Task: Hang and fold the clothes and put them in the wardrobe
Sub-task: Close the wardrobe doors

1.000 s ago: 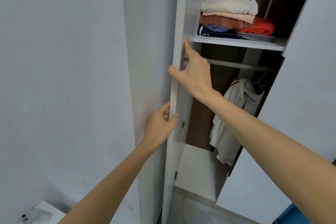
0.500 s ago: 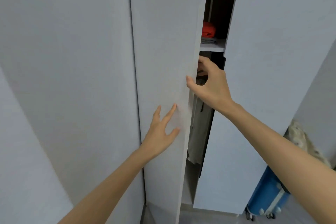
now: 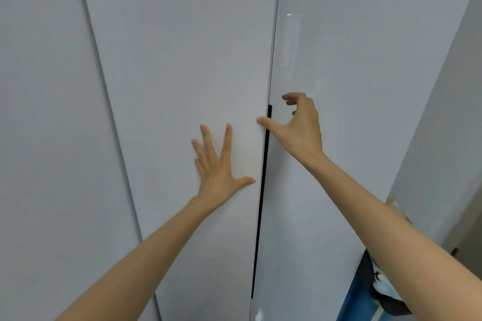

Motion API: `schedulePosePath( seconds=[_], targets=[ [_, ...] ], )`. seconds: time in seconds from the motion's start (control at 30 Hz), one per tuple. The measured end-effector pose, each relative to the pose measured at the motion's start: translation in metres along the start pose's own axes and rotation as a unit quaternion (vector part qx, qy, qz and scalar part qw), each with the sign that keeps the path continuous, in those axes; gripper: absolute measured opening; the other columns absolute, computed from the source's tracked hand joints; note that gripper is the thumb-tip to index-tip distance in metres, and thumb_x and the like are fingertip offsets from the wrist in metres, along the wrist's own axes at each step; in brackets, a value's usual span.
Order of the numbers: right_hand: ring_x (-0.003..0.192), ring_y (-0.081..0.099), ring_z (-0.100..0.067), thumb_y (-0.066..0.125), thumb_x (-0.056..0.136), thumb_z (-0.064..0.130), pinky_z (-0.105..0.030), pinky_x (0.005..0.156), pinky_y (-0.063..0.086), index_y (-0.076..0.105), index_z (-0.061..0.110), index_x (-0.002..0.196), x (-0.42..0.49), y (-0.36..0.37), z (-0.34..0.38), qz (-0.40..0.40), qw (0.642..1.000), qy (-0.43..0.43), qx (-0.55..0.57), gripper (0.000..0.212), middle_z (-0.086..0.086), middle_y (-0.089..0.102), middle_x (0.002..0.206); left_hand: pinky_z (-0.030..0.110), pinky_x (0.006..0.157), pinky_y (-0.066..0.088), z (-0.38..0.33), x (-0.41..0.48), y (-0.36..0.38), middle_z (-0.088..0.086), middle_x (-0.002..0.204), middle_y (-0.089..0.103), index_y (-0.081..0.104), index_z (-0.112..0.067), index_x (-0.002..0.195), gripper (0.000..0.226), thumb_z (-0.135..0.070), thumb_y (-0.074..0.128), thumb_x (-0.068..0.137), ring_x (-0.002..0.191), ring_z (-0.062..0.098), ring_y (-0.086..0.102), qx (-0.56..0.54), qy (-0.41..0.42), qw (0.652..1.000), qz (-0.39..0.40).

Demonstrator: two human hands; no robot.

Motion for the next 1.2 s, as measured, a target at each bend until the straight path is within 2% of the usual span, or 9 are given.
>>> schedulePosePath(
  seconds=[0.17,0.37,0.53,0.77,0.9,1.0,1.07,1.13,1.2],
  targets=[
    [0.096,0.054,-0.011,0.075,0.070,0.051,-0.028,0.069,0.039,0.048,0.026,0.118,0.033,0.013,-0.022,0.016,0.999,0.019,-0.023,0.061,0.010,0.050,0.116,0.066,0.108,0.000,0.000,0.031,0.022,-0.003,0.140,-0.052,-0.030,-0.051,0.137,0.135,-0.049,0.083,0.063,0.133,0.040,-0.039,0.008,-0.034,0.999,-0.032],
    [0.077,0.053,-0.011,0.073,0.072,0.051,-0.023,0.053,0.030,0.044,0.026,0.101,0.060,0.026,-0.034,0.003,0.997,0.000,-0.072,0.048,0.013,0.054,0.095,0.069,0.106,0.000,0.004,0.059,0.039,0.001,0.141,-0.051,-0.031,-0.050,0.137,0.135,-0.049,0.082,0.065,0.132,0.041,-0.040,0.030,-0.061,0.996,-0.054],
    [0.066,0.053,-0.013,0.071,0.073,0.051,-0.025,0.050,0.028,0.041,0.023,0.092,0.073,0.034,-0.044,0.002,0.996,0.010,-0.089,0.046,0.011,0.053,0.078,0.068,0.107,-0.001,0.009,0.072,0.047,0.003,0.142,-0.050,-0.031,-0.050,0.137,0.133,-0.050,0.081,0.067,0.132,0.042,-0.039,0.044,-0.074,0.994,-0.066],
    [0.063,0.050,-0.012,0.067,0.077,0.041,-0.023,0.051,0.027,0.042,0.024,0.088,0.079,0.046,-0.043,-0.017,0.993,-0.027,-0.111,0.032,0.011,0.052,0.077,0.069,0.106,-0.001,0.013,0.085,0.056,0.006,0.140,-0.052,-0.036,-0.048,0.135,0.129,-0.054,0.076,0.071,0.127,0.041,-0.045,0.066,-0.082,0.992,-0.065],
    [0.066,0.051,-0.011,0.064,0.082,0.038,-0.026,0.055,0.035,0.045,0.023,0.092,0.074,0.051,-0.042,-0.005,0.993,-0.045,-0.106,0.027,0.010,0.050,0.084,0.068,0.106,0.000,0.014,0.086,0.056,0.004,0.137,-0.055,-0.040,-0.050,0.131,0.128,-0.049,0.075,0.075,0.129,0.044,-0.042,0.070,-0.083,0.993,-0.048],
    [0.078,0.053,-0.010,0.064,0.084,0.037,-0.027,0.062,0.042,0.047,0.021,0.106,0.067,0.056,-0.043,0.065,0.995,-0.032,-0.075,0.032,0.008,0.050,0.096,0.068,0.107,0.008,0.014,0.083,0.050,-0.004,0.139,-0.053,-0.036,-0.057,0.129,0.117,-0.041,0.069,0.082,0.135,0.042,-0.034,0.049,-0.074,0.996,-0.015],
    [0.094,0.053,-0.010,0.064,0.086,0.036,-0.026,0.076,0.044,0.047,0.018,0.120,0.058,0.059,-0.042,0.128,0.992,0.010,-0.012,0.042,0.005,0.050,0.108,0.065,0.109,0.009,0.012,0.077,0.039,-0.007,0.146,-0.044,-0.030,-0.059,0.130,0.104,-0.040,0.063,0.087,0.140,0.038,-0.026,0.023,-0.070,0.997,0.008],
    [0.108,0.047,-0.009,0.062,0.089,0.036,-0.023,0.088,0.037,0.045,0.017,0.132,0.044,0.057,-0.042,0.181,0.979,0.074,0.059,0.050,0.002,0.048,0.126,0.062,0.111,0.008,0.011,0.071,0.022,-0.010,0.155,-0.029,-0.019,-0.054,0.139,0.089,-0.044,0.055,0.091,0.144,0.034,-0.016,-0.014,-0.087,0.996,0.030],
    [0.119,0.041,-0.009,0.056,0.092,0.041,-0.025,0.094,0.032,0.042,0.024,0.138,0.024,0.049,-0.039,0.210,0.964,0.127,0.097,0.051,0.003,0.042,0.141,0.059,0.114,0.004,0.006,0.062,-0.001,-0.013,0.159,-0.013,-0.008,-0.050,0.145,0.077,-0.052,0.047,0.093,0.146,0.029,-0.012,-0.072,-0.105,0.991,0.036]
  ],
)
Point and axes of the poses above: each hand's wrist, its own x-axis towards the middle knuckle, its own y-axis out of the palm, z = x × y, the point moved 10 cm from there along x, towards the middle knuckle
